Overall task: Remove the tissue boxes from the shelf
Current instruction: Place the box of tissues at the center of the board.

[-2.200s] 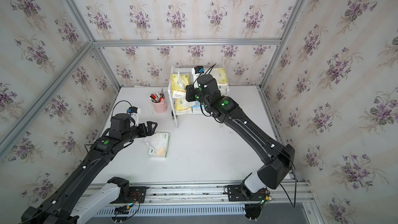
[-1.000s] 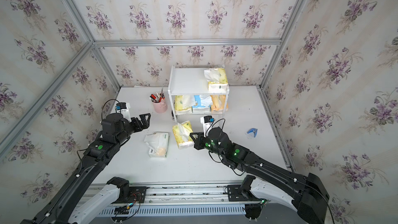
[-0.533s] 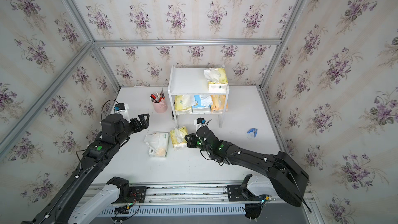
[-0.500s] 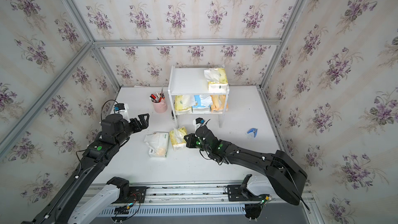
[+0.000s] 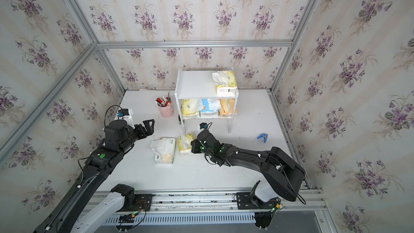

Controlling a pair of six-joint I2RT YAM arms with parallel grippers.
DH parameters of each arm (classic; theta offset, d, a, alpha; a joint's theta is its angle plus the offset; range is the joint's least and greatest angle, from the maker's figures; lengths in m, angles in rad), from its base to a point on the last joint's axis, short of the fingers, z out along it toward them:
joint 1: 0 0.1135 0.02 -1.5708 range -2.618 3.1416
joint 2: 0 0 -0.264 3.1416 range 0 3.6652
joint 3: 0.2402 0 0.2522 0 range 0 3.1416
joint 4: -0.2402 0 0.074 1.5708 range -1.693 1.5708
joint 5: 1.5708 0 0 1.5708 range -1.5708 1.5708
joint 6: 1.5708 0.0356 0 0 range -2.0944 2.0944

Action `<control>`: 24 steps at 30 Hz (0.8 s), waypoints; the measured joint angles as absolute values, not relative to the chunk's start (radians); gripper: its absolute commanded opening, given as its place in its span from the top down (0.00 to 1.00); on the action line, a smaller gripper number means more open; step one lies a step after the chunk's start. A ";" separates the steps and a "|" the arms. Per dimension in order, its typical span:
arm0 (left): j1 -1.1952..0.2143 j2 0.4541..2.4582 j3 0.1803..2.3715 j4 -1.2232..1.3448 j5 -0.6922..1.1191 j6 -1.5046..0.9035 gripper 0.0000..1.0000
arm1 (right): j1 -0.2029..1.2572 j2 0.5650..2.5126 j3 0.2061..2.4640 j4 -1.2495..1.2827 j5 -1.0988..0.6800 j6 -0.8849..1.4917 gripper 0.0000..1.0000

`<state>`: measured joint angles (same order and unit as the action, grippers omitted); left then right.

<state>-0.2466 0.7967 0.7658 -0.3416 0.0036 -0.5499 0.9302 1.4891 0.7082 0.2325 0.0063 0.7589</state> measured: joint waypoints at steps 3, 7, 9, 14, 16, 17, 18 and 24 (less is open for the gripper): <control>-0.247 0.797 0.766 -0.341 0.004 -0.550 0.01 | 0.930 1.518 0.710 0.237 0.004 0.754 1.00; -0.247 0.797 0.765 -0.342 0.003 -0.550 0.01 | 0.929 1.554 0.723 0.238 -0.014 0.751 1.00; -0.247 0.797 0.765 -0.342 0.003 -0.550 0.01 | 0.928 1.562 0.727 0.238 -0.018 0.745 0.95; -0.247 0.798 0.765 -0.345 -0.001 -0.550 0.01 | 0.928 1.568 0.747 0.232 -0.051 0.724 0.76; -0.247 0.798 0.767 -0.354 -0.007 -0.549 0.01 | 0.928 1.568 0.757 0.217 -0.075 0.712 0.70; -0.247 0.797 0.770 -0.361 -0.010 -0.548 0.01 | 0.928 1.567 0.762 0.212 -0.091 0.706 0.67; -0.247 0.796 0.773 -0.366 -0.016 -0.546 0.01 | 0.928 1.567 0.764 0.211 -0.102 0.703 0.64; -0.247 0.771 0.776 -0.382 -0.034 -0.531 0.01 | 0.926 1.549 0.767 0.147 -0.150 0.680 0.48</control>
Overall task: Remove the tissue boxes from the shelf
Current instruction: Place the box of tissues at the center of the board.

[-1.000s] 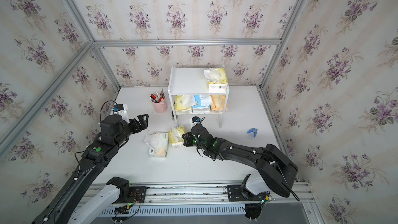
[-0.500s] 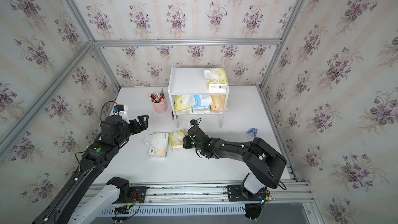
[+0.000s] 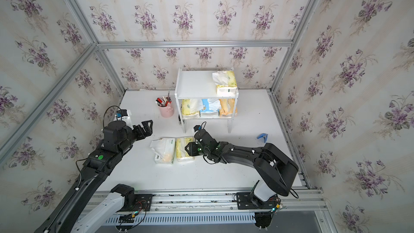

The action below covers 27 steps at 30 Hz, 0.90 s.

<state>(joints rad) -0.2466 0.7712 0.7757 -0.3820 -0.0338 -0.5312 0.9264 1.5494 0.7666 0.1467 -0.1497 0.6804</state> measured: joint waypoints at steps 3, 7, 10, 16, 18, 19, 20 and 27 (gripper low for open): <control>-0.247 0.764 0.775 -0.383 -0.042 -0.530 0.01 | 0.923 1.537 0.767 0.120 -0.154 0.677 0.46; -0.247 0.762 0.775 -0.386 -0.048 -0.530 0.01 | 0.911 1.532 0.759 0.087 -0.169 0.673 0.40; -0.247 0.762 0.775 -0.386 -0.049 -0.530 0.01 | 0.895 1.534 0.748 0.076 -0.193 0.671 0.39; -0.247 0.771 0.783 -0.394 -0.038 -0.519 0.01 | 0.888 1.596 0.775 0.078 -0.312 0.647 0.41; -0.247 0.783 0.807 -0.407 -0.017 -0.508 0.01 | 0.889 1.628 0.795 0.078 -0.352 0.641 0.43; -0.247 0.791 0.827 -0.413 -0.005 -0.502 0.00 | 0.889 1.642 0.802 0.078 -0.368 0.635 0.43; -0.247 0.800 0.850 -0.420 0.012 -0.493 0.00 | 0.889 1.650 0.807 0.078 -0.383 0.632 0.43; -0.257 0.907 1.071 -0.471 0.218 -0.369 0.04 | 0.889 1.634 0.809 0.085 -0.412 0.624 0.43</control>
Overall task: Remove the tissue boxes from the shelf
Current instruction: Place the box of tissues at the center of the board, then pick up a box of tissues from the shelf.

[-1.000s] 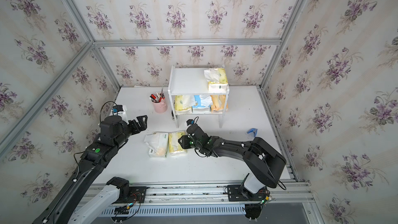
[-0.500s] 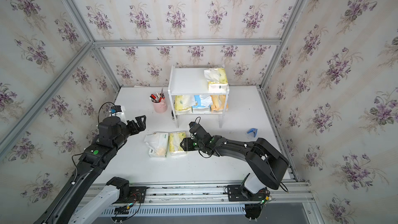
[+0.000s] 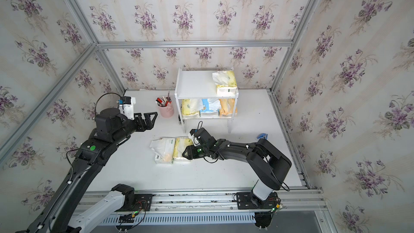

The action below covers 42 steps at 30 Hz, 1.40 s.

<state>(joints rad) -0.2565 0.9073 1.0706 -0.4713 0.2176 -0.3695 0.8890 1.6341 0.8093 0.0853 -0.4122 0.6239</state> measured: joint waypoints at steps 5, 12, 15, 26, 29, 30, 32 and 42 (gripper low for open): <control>-0.310 0.990 1.221 -0.508 0.315 -0.318 0.07 | 0.874 1.547 0.809 0.038 -0.336 0.584 0.42; -0.459 1.156 1.423 -0.534 0.397 -0.275 0.08 | 0.819 1.308 0.804 -0.023 -0.165 0.493 0.42; -0.530 1.247 1.531 -0.545 0.402 -0.250 0.09 | 0.795 1.207 0.806 -0.028 -0.083 0.458 0.39; -0.685 1.547 1.804 -0.549 0.365 -0.167 0.17 | 0.786 0.842 0.738 -0.018 0.209 0.315 0.23; -0.691 1.610 1.850 -0.532 0.348 -0.163 0.21 | 0.786 0.752 0.707 -0.022 0.275 0.308 0.21; -0.693 1.631 1.864 -0.521 0.344 -0.163 0.23 | 0.786 0.721 0.698 -0.022 0.300 0.305 0.21; -0.695 1.666 1.888 -0.507 0.342 -0.164 0.28 | 0.786 0.672 0.685 -0.024 0.339 0.303 0.21; -0.694 1.844 2.047 -0.467 0.264 -0.193 0.41 | 0.785 0.535 0.656 -0.056 0.486 0.327 0.22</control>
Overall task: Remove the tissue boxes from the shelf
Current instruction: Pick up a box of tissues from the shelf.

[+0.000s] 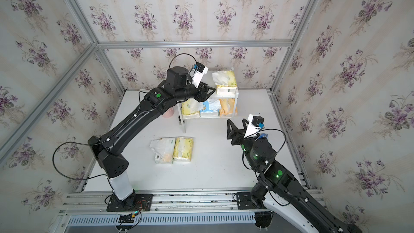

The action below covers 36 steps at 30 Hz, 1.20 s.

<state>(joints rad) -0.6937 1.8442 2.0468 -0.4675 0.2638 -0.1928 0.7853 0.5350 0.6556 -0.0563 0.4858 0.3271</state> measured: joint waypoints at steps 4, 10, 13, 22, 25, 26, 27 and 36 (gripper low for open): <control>-0.693 1.892 2.099 -0.458 0.261 -0.199 0.41 | 0.786 0.518 0.652 -0.075 0.508 0.341 0.22; -0.685 1.935 2.146 -0.447 0.269 -0.216 0.38 | 0.785 0.518 0.658 -0.080 0.529 0.341 0.22; -0.681 1.950 2.161 -0.435 0.272 -0.224 0.33 | 0.785 0.518 0.658 -0.088 0.530 0.345 0.22; -0.680 2.011 2.222 -0.406 0.300 -0.255 0.31 | 0.785 0.509 0.656 -0.125 0.534 0.372 0.23; -0.680 2.030 2.235 -0.407 0.301 -0.263 0.36 | 0.785 0.506 0.656 -0.134 0.536 0.380 0.23; -0.680 2.035 2.236 -0.408 0.301 -0.263 0.37 | 0.785 0.503 0.656 -0.137 0.537 0.387 0.23; -0.680 2.038 2.236 -0.408 0.302 -0.265 0.40 | 0.785 0.501 0.656 -0.136 0.538 0.387 0.22; -0.681 2.041 2.234 -0.430 0.315 -0.269 0.71 | 0.786 0.516 0.654 -0.137 0.557 0.392 0.24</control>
<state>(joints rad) -0.6807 2.0415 2.2337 -0.4301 0.3149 -0.2691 0.7860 0.5163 0.6544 -0.1368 0.5568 0.3916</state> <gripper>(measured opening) 0.343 0.765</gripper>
